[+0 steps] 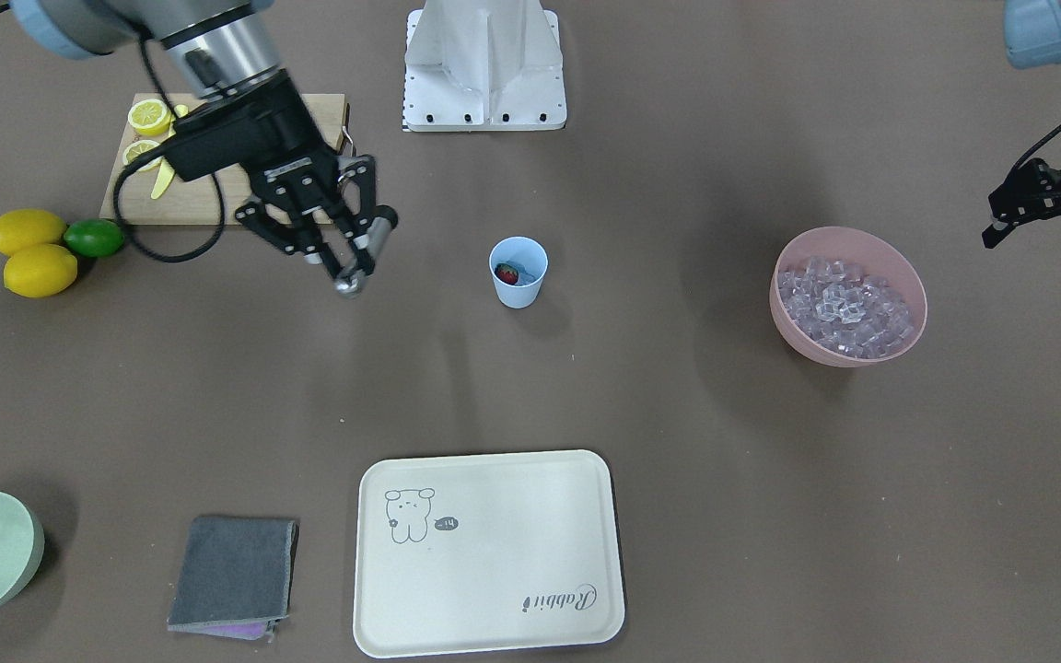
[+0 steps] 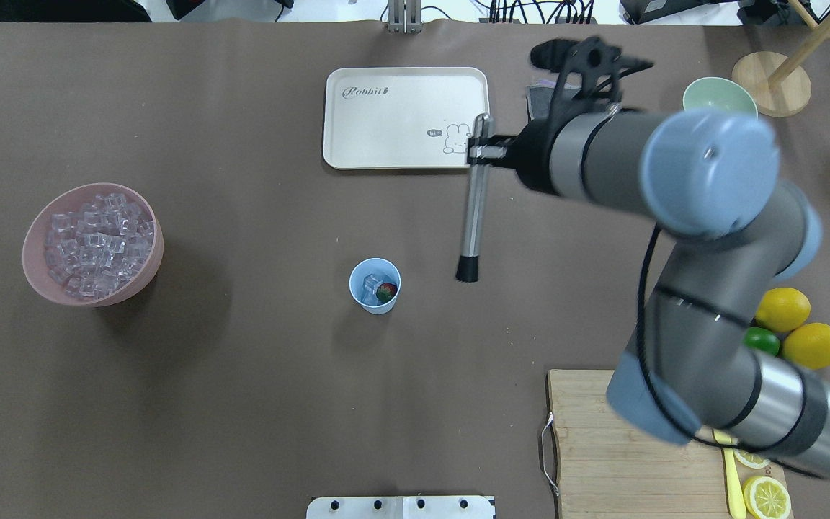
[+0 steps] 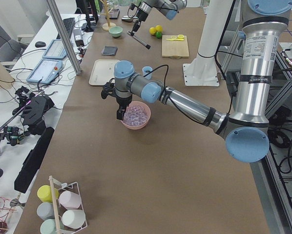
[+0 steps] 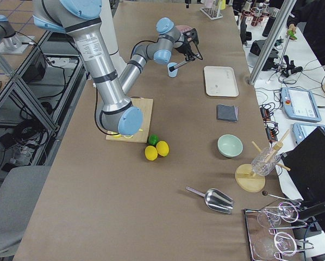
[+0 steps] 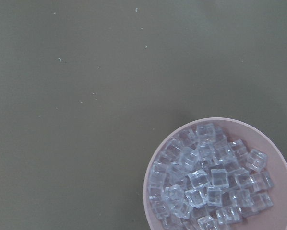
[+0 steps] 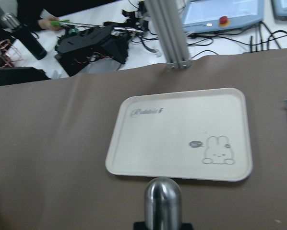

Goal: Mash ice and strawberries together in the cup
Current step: 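Carry the muddler with the right gripper over the light-blue cup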

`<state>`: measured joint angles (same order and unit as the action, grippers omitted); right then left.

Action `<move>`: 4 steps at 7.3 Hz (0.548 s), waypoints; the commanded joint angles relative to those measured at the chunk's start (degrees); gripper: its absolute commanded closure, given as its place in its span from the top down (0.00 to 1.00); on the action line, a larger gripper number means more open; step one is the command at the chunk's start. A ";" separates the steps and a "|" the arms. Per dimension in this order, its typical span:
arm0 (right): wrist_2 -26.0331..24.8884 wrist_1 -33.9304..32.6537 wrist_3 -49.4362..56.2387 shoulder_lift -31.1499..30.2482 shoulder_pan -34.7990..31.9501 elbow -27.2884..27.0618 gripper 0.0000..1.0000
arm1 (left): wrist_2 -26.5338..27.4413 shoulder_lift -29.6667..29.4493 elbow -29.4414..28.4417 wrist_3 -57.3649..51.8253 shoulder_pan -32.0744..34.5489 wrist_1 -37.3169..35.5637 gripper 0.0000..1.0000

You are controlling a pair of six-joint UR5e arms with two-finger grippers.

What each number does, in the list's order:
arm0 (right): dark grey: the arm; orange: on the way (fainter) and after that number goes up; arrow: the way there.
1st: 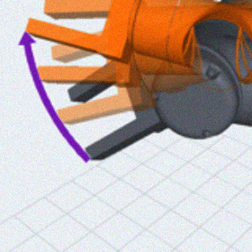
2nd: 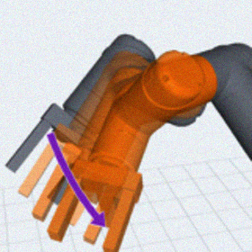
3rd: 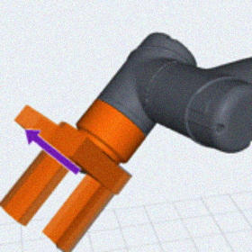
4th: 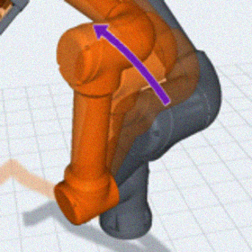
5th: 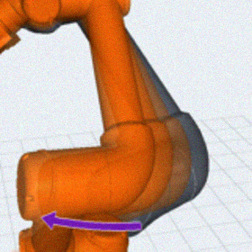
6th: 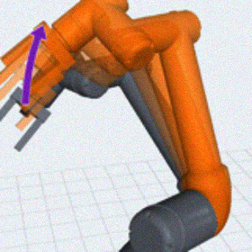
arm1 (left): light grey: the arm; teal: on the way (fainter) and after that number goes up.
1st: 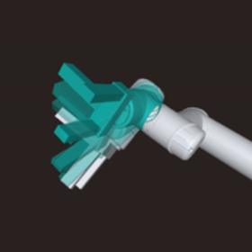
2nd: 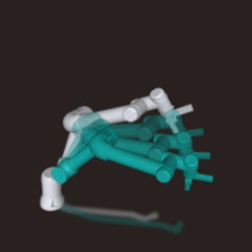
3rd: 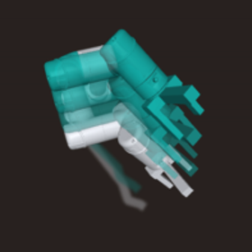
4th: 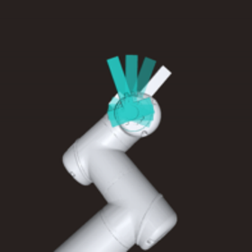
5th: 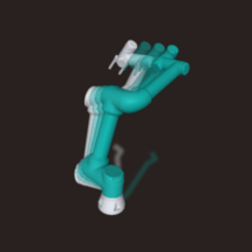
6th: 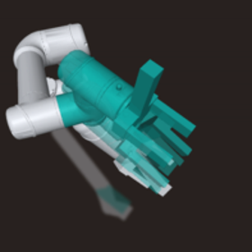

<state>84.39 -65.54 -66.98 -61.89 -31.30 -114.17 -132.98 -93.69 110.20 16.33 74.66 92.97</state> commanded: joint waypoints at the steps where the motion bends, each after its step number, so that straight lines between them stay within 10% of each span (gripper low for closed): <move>1: -21.75 10.24 0.78 0.90 15.53 2.10 0.00 | -0.17 -0.35 -4.80 -9.44 4.59 0.01 0.96; 4: -28.99 17.86 12.96 1.07 16.80 2.54 0.00 | -0.43 2.09 -4.30 -10.18 6.19 0.36 0.96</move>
<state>59.12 -52.44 -59.37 -60.88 -15.39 -112.08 -133.08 -92.92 105.50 6.53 79.95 93.17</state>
